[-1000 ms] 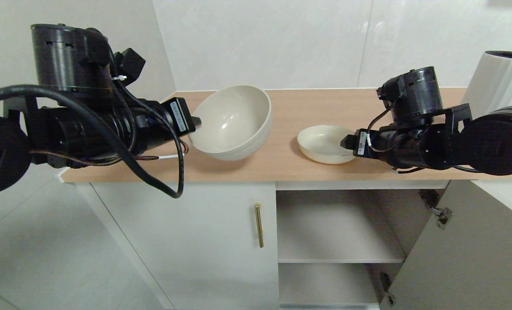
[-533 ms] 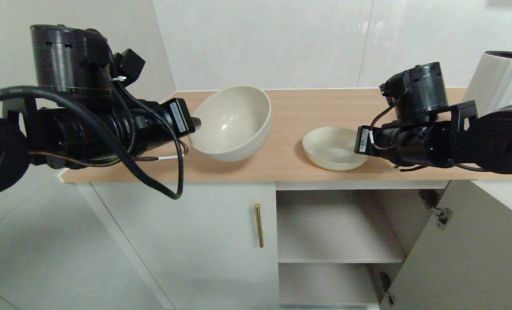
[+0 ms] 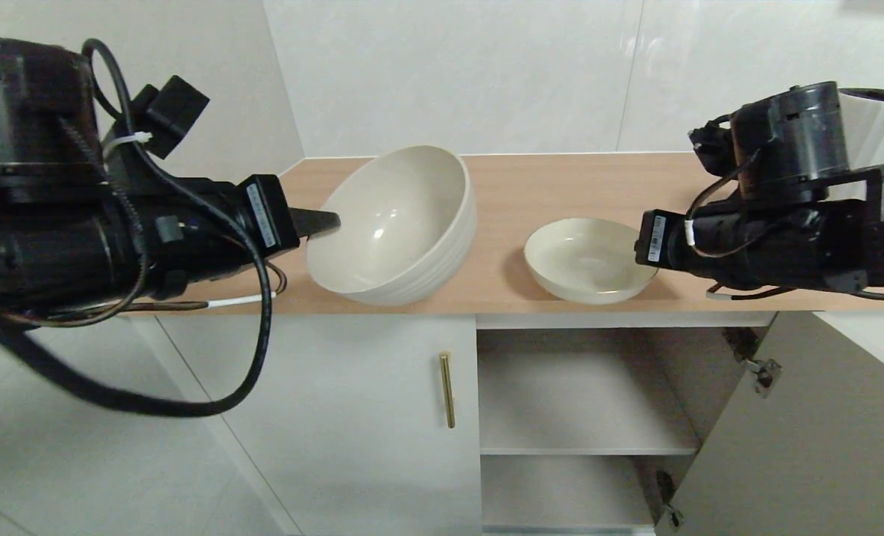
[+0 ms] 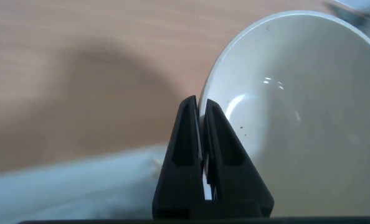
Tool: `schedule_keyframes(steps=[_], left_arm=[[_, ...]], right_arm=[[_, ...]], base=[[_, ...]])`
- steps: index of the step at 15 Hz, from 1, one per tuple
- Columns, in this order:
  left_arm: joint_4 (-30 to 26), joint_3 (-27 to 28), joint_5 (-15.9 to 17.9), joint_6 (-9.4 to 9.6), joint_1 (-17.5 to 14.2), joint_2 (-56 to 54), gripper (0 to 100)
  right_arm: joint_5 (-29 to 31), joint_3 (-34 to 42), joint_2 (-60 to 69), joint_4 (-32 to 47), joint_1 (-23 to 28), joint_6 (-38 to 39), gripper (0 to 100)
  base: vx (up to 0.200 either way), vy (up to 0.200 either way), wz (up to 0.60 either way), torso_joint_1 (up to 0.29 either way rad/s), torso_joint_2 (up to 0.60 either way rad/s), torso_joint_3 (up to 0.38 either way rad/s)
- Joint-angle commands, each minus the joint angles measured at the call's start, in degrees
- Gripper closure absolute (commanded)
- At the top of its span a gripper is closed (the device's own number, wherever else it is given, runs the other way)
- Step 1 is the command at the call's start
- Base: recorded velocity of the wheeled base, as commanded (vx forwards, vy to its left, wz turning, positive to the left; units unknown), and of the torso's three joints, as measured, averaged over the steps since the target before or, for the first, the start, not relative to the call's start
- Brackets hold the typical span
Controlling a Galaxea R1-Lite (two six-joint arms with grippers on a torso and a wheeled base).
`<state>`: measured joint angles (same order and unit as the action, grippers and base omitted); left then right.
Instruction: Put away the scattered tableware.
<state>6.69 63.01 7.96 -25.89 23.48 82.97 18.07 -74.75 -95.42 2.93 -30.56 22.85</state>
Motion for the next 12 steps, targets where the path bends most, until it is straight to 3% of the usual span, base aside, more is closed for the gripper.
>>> schedule_keyframes(steps=[1, 7, 8, 12], left_arm=[[0.0, -4.4, 3.0, 0.05, 0.0, -6.9, 100], [-0.1, -13.7, 3.6, -0.03, 1.0, -12.7, 100], [-0.1, -14.5, 3.6, 0.05, 1.7, -12.5, 100], [-0.1, -15.1, 3.6, -0.03, 3.1, -11.3, 100]], right_arm=[[-4.1, 4.1, 7.9, 0.1, 0.0, 0.1, 100], [-9.0, 15.6, 19.9, 1.8, -0.5, 0.1, 100], [-11.9, 17.1, 20.5, 1.7, -0.4, 0.1, 100], [-13.1, 20.1, 21.9, 1.6, -0.4, -0.2, 100]], base=[[0.0, 0.0, 0.0, 0.0, 0.0, 0.0], [0.0, 0.0, 0.0, 0.0, 0.0, 0.0], [0.0, 0.0, 0.0, 0.0, 0.0, 0.0], [0.0, 0.0, 0.0, 0.0, 0.0, 0.0]])
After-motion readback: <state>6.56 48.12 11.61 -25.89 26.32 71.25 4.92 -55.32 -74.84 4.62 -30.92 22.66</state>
